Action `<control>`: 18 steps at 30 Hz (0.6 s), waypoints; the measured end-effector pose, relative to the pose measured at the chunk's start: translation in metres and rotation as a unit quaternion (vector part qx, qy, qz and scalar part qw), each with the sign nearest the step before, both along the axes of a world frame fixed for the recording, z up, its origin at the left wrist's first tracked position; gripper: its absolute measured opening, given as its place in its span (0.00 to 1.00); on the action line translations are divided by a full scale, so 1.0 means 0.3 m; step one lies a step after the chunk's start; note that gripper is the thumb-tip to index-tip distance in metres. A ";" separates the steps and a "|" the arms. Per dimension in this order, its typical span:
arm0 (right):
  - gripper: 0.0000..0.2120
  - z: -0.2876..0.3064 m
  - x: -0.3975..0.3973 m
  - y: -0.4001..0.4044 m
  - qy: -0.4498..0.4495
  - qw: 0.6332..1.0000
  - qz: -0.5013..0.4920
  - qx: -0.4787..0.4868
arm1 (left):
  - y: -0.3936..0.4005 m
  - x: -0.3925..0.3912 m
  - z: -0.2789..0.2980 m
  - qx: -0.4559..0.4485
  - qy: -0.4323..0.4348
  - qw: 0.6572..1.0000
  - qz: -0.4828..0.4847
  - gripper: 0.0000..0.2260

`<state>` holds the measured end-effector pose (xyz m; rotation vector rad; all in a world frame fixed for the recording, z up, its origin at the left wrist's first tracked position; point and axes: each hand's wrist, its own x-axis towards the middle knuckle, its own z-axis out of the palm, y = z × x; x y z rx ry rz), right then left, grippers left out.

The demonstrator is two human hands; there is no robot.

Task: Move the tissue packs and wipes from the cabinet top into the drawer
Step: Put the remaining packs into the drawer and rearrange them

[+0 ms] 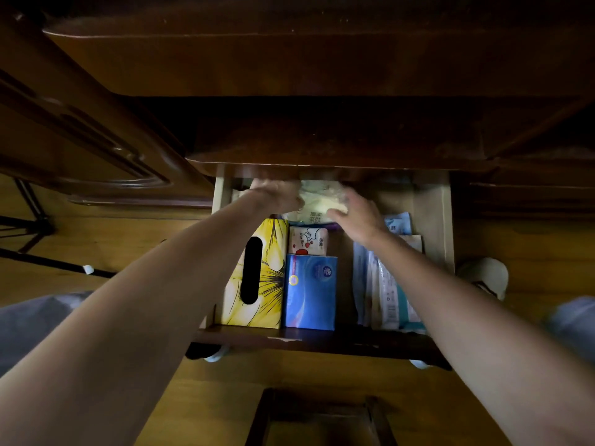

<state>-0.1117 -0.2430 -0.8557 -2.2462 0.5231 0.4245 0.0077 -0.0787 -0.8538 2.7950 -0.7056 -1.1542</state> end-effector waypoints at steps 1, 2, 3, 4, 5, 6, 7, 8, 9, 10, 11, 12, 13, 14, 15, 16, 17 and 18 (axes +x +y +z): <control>0.22 0.007 -0.012 0.020 0.007 1.000 0.013 0.006 | 0.007 0.005 -0.015 0.004 -0.016 1.000 -0.009 0.16; 0.22 0.011 -0.020 0.037 0.018 1.000 0.020 0.007 | 0.012 -0.002 -0.004 0.001 -0.027 1.000 -0.013 0.16; 0.21 0.011 -0.025 0.052 0.028 0.999 0.021 0.003 | 0.016 -0.005 -0.003 0.001 -0.035 0.999 -0.016 0.16; 0.20 0.013 -0.025 0.059 0.031 0.999 0.014 0.003 | 0.018 -0.016 0.015 0.002 -0.037 0.999 -0.022 0.15; 0.19 0.014 -0.020 0.062 0.029 1.000 0.001 0.008 | 0.013 -0.022 0.030 0.007 -0.046 0.998 -0.031 0.15; 0.18 0.013 -0.012 0.059 0.024 0.999 -0.023 0.017 | 0.007 -0.029 0.053 0.015 -0.052 0.998 -0.045 0.15; 0.18 0.010 -0.001 0.053 0.020 0.998 -0.058 0.026 | 0.003 -0.034 0.064 0.018 -0.063 0.996 -0.055 0.16; 0.20 0.005 0.012 0.043 0.022 0.994 -0.104 0.037 | 0.004 -0.044 0.088 0.016 -0.071 0.996 -0.058 0.17; 0.22 -0.002 0.024 0.033 0.028 0.985 -0.161 0.058 | 0.008 -0.056 0.109 0.007 -0.088 0.995 -0.052 0.19; 0.22 -0.007 0.034 0.023 0.030 0.972 -0.217 0.083 | 0.018 -0.072 0.128 -0.006 -0.121 0.992 -0.045 0.20; 0.21 -0.012 0.043 0.012 0.025 0.959 -0.263 0.099 | 0.030 -0.091 0.145 -0.016 -0.159 0.986 -0.035 0.20; 0.20 -0.016 0.048 -0.001 0.015 0.951 -0.293 0.099 | 0.041 -0.116 0.155 -0.019 -0.193 0.981 -0.019 0.21; 0.18 -0.018 0.048 -0.014 0.004 0.946 -0.312 0.084 | 0.052 -0.151 0.156 -0.017 -0.215 0.976 -0.003 0.21; 0.16 -0.015 0.043 -0.028 -0.007 0.944 -0.324 0.059 | 0.060 -0.194 0.155 -0.013 -0.235 0.972 0.000 0.22; 0.15 -0.008 0.035 -0.041 -0.016 0.942 -0.333 0.030 | 0.063 -0.239 0.151 -0.016 -0.257 0.966 -0.022 0.23; 0.15 0.000 0.023 -0.057 -0.025 0.939 -0.342 0.004 | 0.058 -0.281 0.148 -0.018 -0.270 0.960 -0.070 0.24; 0.15 0.007 0.009 -0.072 -0.035 0.936 -0.350 -0.016 | 0.048 -0.315 0.140 -0.019 -0.271 0.954 -0.130 0.26; 0.16 0.012 -0.005 -0.089 -0.046 0.933 -0.356 -0.029 | 0.033 -0.332 0.129 -0.018 -0.248 0.950 -0.186 0.28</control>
